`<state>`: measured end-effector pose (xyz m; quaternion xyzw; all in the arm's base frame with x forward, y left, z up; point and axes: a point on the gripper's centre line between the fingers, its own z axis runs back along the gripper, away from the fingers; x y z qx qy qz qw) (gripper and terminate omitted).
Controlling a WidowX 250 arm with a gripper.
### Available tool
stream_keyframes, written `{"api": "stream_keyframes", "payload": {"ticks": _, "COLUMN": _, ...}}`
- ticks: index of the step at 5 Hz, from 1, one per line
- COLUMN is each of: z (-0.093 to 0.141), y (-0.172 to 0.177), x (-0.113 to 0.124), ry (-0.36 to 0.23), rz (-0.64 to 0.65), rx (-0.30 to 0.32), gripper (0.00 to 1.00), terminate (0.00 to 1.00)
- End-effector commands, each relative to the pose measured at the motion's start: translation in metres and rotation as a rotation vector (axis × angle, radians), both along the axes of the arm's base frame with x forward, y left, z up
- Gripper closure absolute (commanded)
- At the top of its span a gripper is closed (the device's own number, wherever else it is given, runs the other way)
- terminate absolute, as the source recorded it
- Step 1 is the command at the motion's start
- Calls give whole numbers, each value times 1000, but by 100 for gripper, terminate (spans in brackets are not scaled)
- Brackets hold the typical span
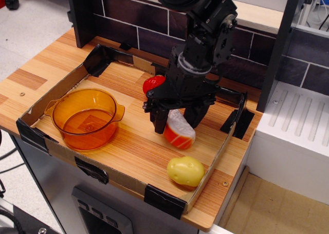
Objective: Take sushi out of pot
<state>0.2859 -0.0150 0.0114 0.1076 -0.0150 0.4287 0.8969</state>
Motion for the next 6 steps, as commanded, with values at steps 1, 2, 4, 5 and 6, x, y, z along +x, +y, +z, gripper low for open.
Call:
{"api": "stream_keyframes", "payload": {"ticks": 1, "z": 44, "y": 16, "x": 8, "ry": -51, "rz": 59, "rx": -31, "gripper": 0, "terminate": 0}}
{"api": "stream_keyframes", "payload": {"ticks": 2, "z": 81, "y": 28, "x": 9, "ry": -67, "rz": 86, "rx": -87, "gripper": 0, "terminate": 0}}
{"api": "stream_keyframes", "payload": {"ticks": 4, "z": 112, "y": 37, "x": 3, "ry": -78, "rz": 79, "rx": -121, "gripper": 0, "terminate": 0}}
{"api": "stream_keyframes", "payload": {"ticks": 5, "z": 112, "y": 37, "x": 3, "ry": -78, "rz": 79, "rx": -121, "gripper": 0, "terminate": 0}}
{"api": "stream_keyframes", "payload": {"ticks": 6, "z": 112, "y": 37, "x": 3, "ry": -78, "rz": 79, "rx": -121, "gripper": 0, "terminate": 100}}
